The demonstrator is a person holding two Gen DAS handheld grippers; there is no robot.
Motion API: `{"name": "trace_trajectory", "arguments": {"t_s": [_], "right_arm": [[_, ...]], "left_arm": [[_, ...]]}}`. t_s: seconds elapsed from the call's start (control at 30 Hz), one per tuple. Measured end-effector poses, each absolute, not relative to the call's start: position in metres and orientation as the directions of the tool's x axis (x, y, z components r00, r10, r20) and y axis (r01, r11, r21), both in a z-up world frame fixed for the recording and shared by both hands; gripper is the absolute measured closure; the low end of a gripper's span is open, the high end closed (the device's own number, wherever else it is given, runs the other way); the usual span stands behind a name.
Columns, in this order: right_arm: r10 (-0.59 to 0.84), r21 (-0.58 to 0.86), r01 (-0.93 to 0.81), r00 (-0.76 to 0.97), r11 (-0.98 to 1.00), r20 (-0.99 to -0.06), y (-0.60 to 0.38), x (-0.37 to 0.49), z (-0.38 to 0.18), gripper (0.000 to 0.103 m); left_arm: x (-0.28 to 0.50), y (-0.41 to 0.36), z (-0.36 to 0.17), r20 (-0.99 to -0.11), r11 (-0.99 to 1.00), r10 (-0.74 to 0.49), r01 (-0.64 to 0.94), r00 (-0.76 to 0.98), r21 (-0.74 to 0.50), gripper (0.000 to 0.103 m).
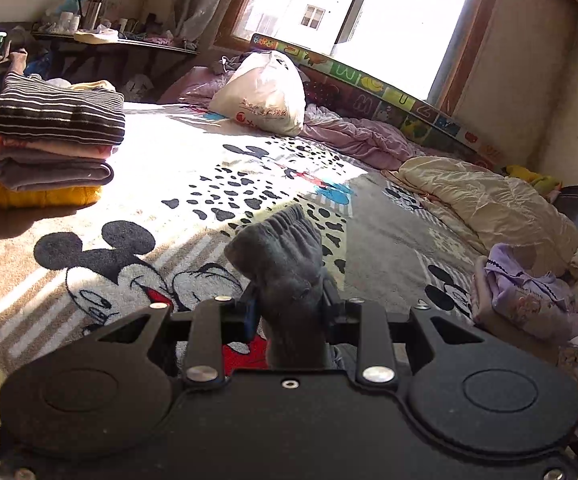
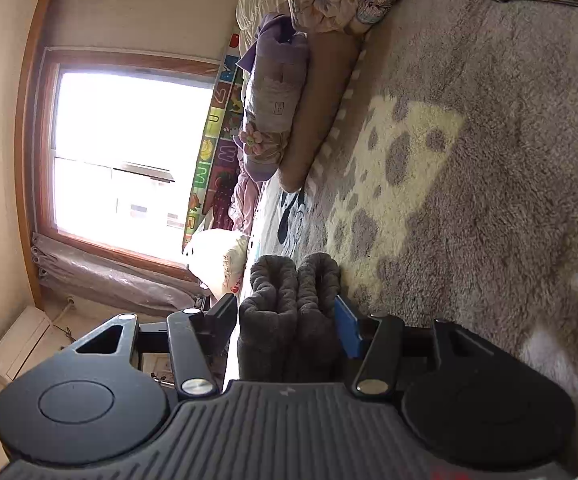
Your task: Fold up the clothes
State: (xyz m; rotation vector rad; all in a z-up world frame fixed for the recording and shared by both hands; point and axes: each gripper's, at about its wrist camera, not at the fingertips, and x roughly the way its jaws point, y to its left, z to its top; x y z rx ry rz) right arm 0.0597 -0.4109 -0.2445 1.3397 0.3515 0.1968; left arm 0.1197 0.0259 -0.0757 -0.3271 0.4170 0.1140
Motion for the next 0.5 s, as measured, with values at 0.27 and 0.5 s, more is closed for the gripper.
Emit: {"name": "trace_trajectory", "arguments": {"t_s": [0.27,0.5], "right_arm": [[0.318,0.990,0.036,0.945,0.138,-0.079,-0.415,0.061,-0.250,0.047],[0.315,0.992,0.026,0.947,0.120,-0.063,-0.415,0.063,-0.250,0.046]], "left_arm": [[0.125,-0.052,-0.061,-0.351,0.998,0.024,-0.042,0.936,-0.042,0.077],[0.123,-0.116,-0.070,-0.320,0.988,-0.050,0.094,0.946,0.126,0.078]]}}
